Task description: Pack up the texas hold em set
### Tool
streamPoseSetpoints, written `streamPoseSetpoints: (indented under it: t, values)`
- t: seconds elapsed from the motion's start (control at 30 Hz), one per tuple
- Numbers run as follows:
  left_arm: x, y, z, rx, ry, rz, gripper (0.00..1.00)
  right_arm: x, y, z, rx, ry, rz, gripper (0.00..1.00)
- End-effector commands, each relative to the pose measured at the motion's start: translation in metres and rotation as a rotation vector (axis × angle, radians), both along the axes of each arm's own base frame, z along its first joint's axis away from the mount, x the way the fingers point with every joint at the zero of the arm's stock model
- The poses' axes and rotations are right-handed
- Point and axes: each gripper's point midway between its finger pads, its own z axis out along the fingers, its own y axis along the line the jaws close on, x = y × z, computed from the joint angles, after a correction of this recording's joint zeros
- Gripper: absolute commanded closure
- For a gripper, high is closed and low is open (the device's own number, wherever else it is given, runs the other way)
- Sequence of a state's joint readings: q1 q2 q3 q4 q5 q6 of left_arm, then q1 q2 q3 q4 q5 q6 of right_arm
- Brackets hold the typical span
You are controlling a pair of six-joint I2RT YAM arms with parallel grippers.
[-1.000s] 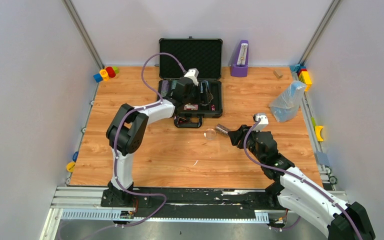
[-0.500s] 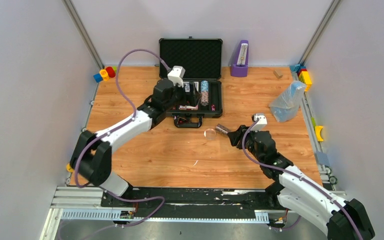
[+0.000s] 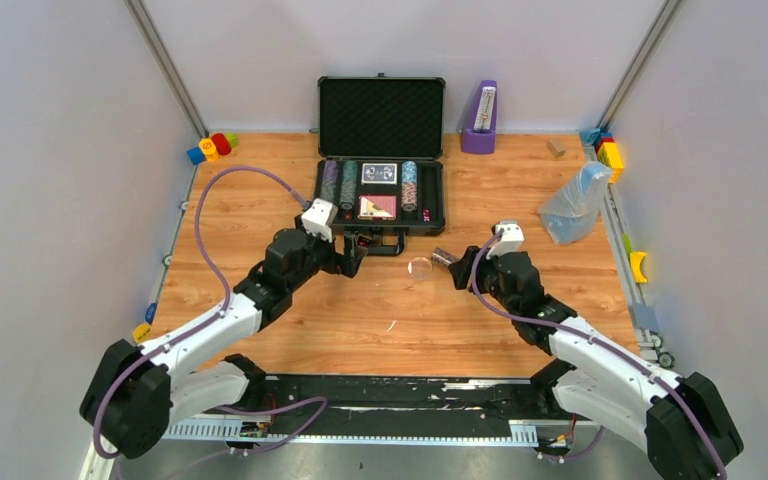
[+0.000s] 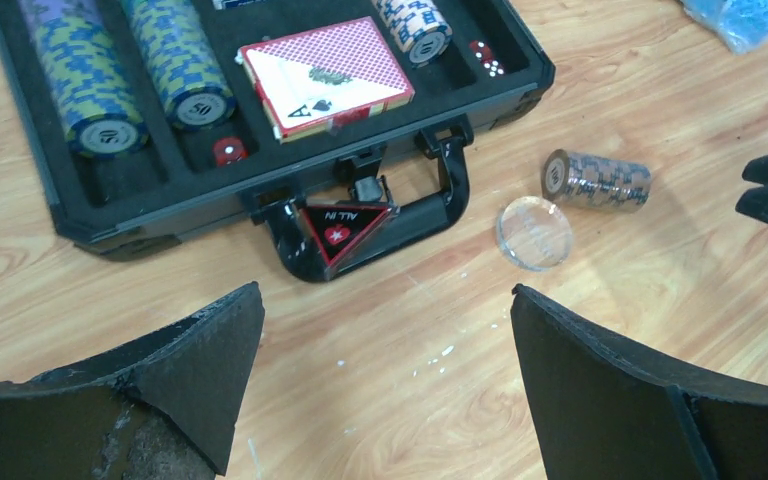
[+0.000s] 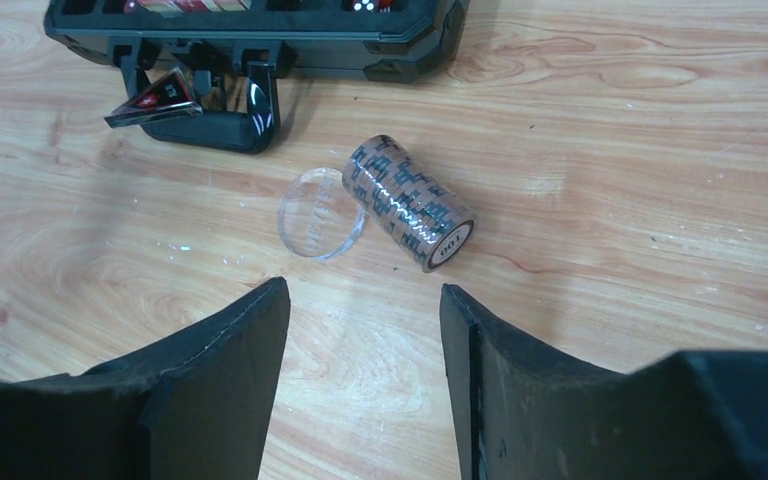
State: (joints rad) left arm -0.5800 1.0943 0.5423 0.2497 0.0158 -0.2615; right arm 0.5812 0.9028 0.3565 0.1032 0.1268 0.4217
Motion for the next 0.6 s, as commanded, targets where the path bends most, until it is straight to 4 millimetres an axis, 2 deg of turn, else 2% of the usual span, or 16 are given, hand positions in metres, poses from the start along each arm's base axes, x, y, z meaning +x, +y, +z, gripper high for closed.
streamPoseSetpoints:
  t: [0.0, 0.1, 0.13, 0.17, 0.2, 0.23, 0.27, 0.33, 0.37, 0.57]
  values:
    - [-0.004, 0.015, 0.029, -0.022, -0.138, 0.034, 0.0, 0.011, 0.0, 0.013, -0.022, -0.023, -0.016, 0.41]
    - [-0.008, 0.02, 0.026, -0.041, -0.149, 0.052, 0.0, 0.014, 0.001, 0.013, -0.02, -0.009, -0.029, 0.34]
    - [-0.011, 0.022, 0.019, -0.05, -0.139, 0.055, 0.0, 0.015, 0.001, 0.014, -0.019, -0.006, -0.029, 0.32]
    - [-0.011, 0.02, 0.024, -0.074, -0.162, 0.055, 0.0, 0.016, 0.0, 0.013, -0.022, 0.002, -0.029, 0.31]
    - [-0.013, 0.021, 0.014, -0.081, -0.146, 0.053, 0.0, 0.018, -0.002, 0.011, -0.027, 0.014, -0.036, 0.29]
    - [-0.012, 0.019, 0.018, -0.105, -0.166, 0.054, 0.0, 0.019, -0.004, 0.009, -0.033, 0.029, -0.044, 0.26]
    - [-0.013, 0.017, 0.012, -0.109, -0.152, 0.046, 0.0, 0.021, -0.006, 0.008, -0.038, 0.044, -0.051, 0.22]
    - [-0.013, 0.013, 0.01, -0.106, -0.137, 0.03, 0.0, 0.022, -0.011, 0.001, -0.049, 0.085, -0.067, 0.04]
    - [-0.013, 0.011, 0.01, -0.109, -0.132, 0.019, 0.0, 0.021, -0.013, -0.004, -0.058, 0.115, -0.074, 0.01]
    - [-0.016, 0.001, 0.011, -0.148, -0.117, -0.02, 0.0, 0.022, -0.021, -0.017, -0.137, 0.235, -0.099, 0.0]
